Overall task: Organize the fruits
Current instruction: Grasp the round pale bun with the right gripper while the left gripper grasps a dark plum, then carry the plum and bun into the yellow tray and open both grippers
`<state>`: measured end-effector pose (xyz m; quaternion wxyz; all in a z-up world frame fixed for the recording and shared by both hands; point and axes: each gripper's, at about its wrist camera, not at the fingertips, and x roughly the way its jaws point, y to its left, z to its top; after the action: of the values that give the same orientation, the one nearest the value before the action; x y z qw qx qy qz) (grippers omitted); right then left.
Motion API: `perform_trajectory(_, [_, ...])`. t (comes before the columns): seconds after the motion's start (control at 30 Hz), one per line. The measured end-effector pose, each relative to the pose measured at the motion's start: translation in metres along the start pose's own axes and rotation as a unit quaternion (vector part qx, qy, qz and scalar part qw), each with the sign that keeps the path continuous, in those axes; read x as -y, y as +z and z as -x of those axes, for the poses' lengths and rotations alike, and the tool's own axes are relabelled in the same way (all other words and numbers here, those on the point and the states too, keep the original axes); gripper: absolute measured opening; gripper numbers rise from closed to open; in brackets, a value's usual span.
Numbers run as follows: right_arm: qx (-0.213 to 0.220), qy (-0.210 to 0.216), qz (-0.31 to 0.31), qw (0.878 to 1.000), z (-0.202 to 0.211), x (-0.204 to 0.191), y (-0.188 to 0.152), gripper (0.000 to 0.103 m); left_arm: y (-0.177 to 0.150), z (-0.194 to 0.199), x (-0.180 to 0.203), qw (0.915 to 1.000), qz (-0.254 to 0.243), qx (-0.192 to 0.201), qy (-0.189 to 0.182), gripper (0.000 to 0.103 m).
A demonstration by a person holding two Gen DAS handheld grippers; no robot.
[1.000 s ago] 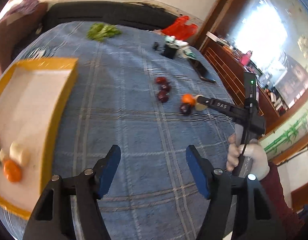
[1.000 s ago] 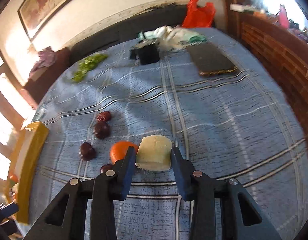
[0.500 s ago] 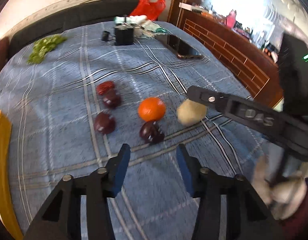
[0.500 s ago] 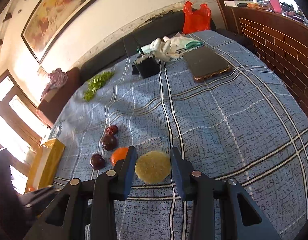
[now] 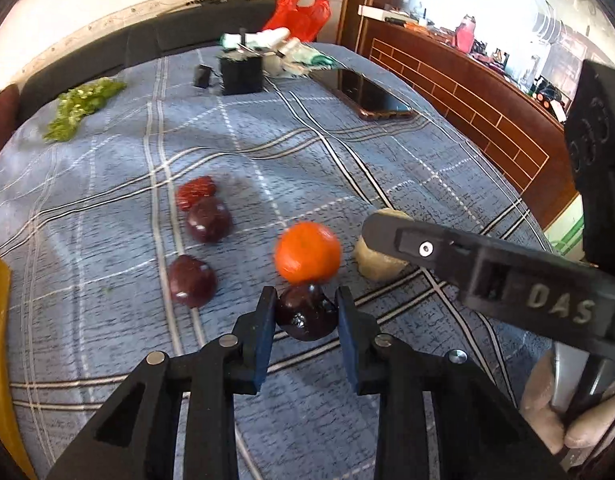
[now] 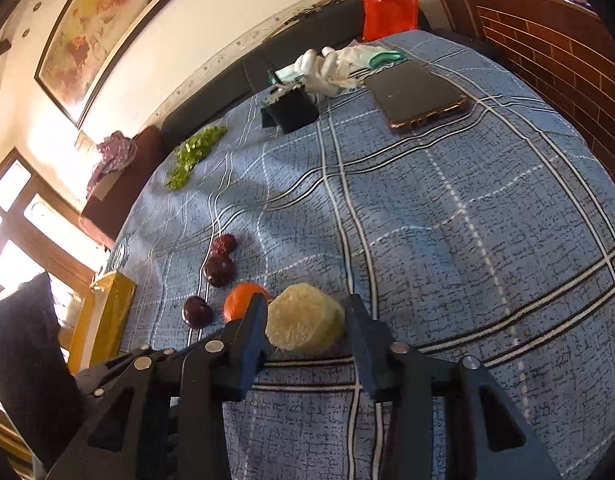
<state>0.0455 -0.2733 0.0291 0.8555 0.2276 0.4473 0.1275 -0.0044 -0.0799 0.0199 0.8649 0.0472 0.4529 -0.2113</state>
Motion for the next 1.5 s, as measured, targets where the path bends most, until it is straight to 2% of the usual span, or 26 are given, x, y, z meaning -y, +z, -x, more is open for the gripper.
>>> perform_trajectory(0.27, [-0.005,-0.035,0.038,0.999,-0.009,-0.010,-0.005,0.049,-0.020,0.050,-0.023,0.9986,0.043,0.031,0.002,0.028])
perform_trajectory(0.43, [0.008,-0.051,0.058,0.997,-0.006,-0.015,-0.008,0.046,-0.036,0.084,-0.041,0.9955,0.077,0.055,0.005,0.028])
perform_trajectory(0.53, [0.027,-0.069,0.067,0.995,0.000,-0.019,-0.009,0.045,-0.047,0.105,-0.052,0.9930,0.094,0.070,0.014,0.028])
perform_trajectory(0.67, [0.074,-0.103,0.079,0.989,0.014,-0.024,-0.010,0.045,-0.062,0.142,-0.080,0.9867,0.127,0.098,0.026,0.028])
perform_trajectory(0.8, [0.104,-0.120,0.085,0.984,0.031,-0.038,-0.012,0.046,-0.082,0.181,-0.117,0.9792,0.153,0.119,0.062,0.029])
perform_trajectory(0.93, [0.091,-0.056,0.107,0.989,0.052,-0.083,-0.022,0.046,-0.102,0.216,-0.169,0.9684,0.184,0.127,0.110,0.029])
perform_trajectory(1.03, [0.074,-0.005,0.142,0.987,0.057,-0.133,-0.027,0.046,-0.117,0.233,-0.212,0.9580,0.215,0.123,0.146,0.029])
perform_trajectory(1.13, [0.047,0.044,0.172,0.983,0.048,-0.184,-0.036,0.046,-0.130,0.242,-0.248,0.9491,0.244,0.116,0.161,0.029])
perform_trajectory(1.3, [-0.019,0.111,0.205,0.972,0.008,-0.263,-0.066,0.047,-0.141,0.233,-0.298,0.9400,0.292,0.086,0.155,0.029])
perform_trajectory(1.43, [-0.067,0.120,0.249,0.959,-0.031,-0.318,-0.096,0.047,-0.144,0.214,-0.332,0.9333,0.332,0.060,0.121,0.029])
perform_trajectory(1.5, [-0.097,0.126,0.262,0.952,-0.052,-0.337,-0.107,0.047,-0.142,0.205,-0.341,0.9311,0.341,0.049,0.120,0.029])
